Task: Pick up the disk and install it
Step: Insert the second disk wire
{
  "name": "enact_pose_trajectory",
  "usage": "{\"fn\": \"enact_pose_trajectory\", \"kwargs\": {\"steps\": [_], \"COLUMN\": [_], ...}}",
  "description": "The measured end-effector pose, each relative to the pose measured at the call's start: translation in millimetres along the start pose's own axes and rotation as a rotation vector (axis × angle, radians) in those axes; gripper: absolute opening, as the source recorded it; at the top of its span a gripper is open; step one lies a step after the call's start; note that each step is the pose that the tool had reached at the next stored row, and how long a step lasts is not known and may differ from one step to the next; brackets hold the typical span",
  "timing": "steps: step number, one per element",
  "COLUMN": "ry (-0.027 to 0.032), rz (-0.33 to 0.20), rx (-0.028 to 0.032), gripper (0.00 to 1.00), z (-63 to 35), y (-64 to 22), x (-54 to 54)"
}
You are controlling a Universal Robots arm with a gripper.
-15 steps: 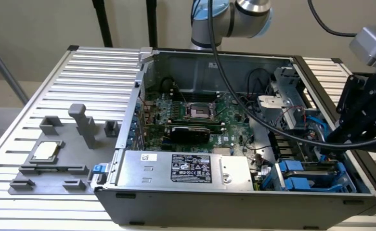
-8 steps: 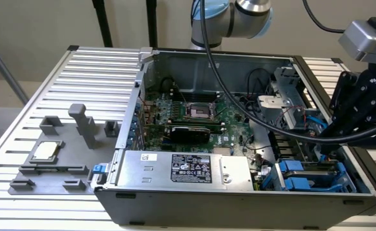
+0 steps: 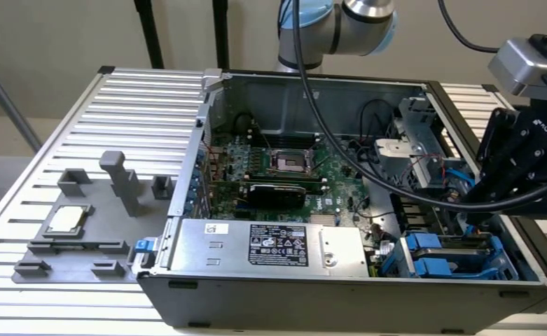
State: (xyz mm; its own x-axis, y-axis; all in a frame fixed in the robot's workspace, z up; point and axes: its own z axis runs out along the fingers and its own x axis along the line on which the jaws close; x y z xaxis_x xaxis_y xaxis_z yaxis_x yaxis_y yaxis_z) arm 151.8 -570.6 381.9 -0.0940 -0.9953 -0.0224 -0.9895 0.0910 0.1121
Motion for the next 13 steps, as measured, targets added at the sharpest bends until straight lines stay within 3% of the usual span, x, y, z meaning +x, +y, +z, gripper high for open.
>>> {"fn": "enact_pose_trajectory", "kwargs": {"steps": [13], "ry": [0.0000], "rz": [0.000], "rx": [0.0001], "gripper": [0.23], "z": [14.1], "y": [-6.5], "x": [-4.8]}}
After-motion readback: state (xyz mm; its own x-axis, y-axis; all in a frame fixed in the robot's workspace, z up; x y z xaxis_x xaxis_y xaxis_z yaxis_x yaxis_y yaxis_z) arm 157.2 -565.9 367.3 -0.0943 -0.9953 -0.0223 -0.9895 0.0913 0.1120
